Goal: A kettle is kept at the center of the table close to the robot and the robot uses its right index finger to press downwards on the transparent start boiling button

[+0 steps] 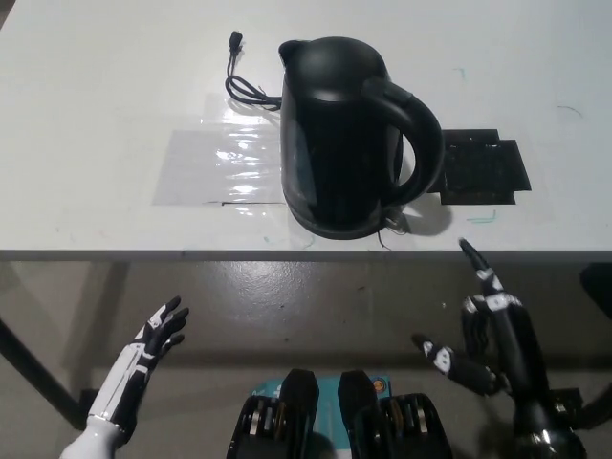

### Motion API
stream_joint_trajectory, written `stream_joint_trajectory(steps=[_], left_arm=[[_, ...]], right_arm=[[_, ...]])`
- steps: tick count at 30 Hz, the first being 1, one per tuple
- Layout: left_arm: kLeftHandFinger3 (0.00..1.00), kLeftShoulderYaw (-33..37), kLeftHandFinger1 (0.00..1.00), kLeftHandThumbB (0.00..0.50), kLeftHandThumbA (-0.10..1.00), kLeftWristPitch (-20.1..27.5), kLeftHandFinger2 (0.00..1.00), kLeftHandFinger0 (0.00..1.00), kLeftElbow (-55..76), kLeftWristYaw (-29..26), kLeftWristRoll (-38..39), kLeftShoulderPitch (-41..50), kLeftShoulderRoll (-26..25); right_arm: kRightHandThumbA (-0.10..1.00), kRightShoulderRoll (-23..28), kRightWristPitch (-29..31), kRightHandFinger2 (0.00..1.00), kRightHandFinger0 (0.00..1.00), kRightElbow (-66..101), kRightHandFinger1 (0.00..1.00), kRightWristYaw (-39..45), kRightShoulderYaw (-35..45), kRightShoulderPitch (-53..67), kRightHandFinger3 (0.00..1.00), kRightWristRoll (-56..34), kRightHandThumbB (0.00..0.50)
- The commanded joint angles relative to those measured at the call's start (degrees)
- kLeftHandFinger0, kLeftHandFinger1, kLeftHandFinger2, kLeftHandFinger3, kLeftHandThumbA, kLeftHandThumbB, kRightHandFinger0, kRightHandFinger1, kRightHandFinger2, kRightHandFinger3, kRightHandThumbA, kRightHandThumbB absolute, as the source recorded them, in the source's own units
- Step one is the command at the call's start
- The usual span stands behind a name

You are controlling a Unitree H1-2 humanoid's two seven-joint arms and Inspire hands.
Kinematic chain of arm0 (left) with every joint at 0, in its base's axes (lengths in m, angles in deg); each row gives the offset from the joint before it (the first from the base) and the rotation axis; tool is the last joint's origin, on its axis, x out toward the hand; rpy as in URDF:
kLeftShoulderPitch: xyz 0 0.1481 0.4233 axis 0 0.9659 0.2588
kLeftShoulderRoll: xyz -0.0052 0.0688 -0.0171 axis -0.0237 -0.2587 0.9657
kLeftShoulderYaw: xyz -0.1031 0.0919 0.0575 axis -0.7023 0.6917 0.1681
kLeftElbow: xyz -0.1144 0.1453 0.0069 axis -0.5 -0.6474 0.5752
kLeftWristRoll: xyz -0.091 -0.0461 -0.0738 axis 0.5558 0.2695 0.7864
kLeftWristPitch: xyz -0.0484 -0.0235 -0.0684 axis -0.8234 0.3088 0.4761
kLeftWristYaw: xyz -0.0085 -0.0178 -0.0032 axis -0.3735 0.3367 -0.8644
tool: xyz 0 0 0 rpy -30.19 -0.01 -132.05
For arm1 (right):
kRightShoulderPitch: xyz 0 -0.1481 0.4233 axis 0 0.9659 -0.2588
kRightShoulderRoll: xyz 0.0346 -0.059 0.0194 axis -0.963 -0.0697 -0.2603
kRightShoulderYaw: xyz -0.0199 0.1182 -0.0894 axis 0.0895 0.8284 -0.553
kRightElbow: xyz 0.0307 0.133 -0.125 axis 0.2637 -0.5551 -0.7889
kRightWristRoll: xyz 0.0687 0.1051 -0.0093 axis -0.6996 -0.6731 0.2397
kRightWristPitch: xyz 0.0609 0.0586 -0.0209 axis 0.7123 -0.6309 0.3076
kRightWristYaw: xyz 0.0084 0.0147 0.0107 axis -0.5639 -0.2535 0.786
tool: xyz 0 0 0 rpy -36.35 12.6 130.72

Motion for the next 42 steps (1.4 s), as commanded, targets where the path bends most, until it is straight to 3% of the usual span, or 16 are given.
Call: stream_joint_trajectory(steps=[1, 4, 25, 35, 42], left_arm=[[1.0, 0.3, 1.0, 0.376, 1.0, 3.9, 1.0, 1.0, 1.1, 1.6, 0.6, -1.0, -0.9], [1.0, 0.1, 1.0, 0.365, 1.0, 4.3, 1.0, 1.0, 0.8, 1.7, 0.7, -1.1, -0.9], [1.0, 0.0, 1.0, 0.36, 1.0, 4.7, 1.0, 1.0, 0.5, 2.4, 0.6, -1.2, -0.9], [1.0, -0.1, 1.0, 0.35, 1.0, 4.8, 1.0, 1.0, 0.5, 2.5, 0.5, -1.3, -0.8], [1.0, -0.1, 1.0, 0.353, 1.0, 4.7, 1.0, 1.0, 0.3, 2.5, 0.4, -1.6, -0.9]], right_arm=[[0.95, -0.6, 1.0, 0.17, 0.0, 0.7, 0.07, -2.8, -1.0, -3.4, 1.0, 7.9, 0.269], [1.0, -0.9, -0.2, 0.16, 0.0, -1.1, 0.06, -2.8, -1.4, -5.4, 1.0, 9.2, 0.279], [1.0, -0.1, -4.2, 0.18, 0.0, -8.6, 0.04, 0.5, -1.3, -10.0, 1.0, 9.6, 0.27], [1.0, 0.3, -5.4, 0.0, 0.0, -12.2, 0.0, 0.7, -2.1, -12.1, 1.0, 10.2, 0.271], [1.0, 0.4, -7.0, 0.0, 0.0, -13.4, 0.0, 0.8, -2.9, -13.5, 1.0, 10.9, 0.263]])
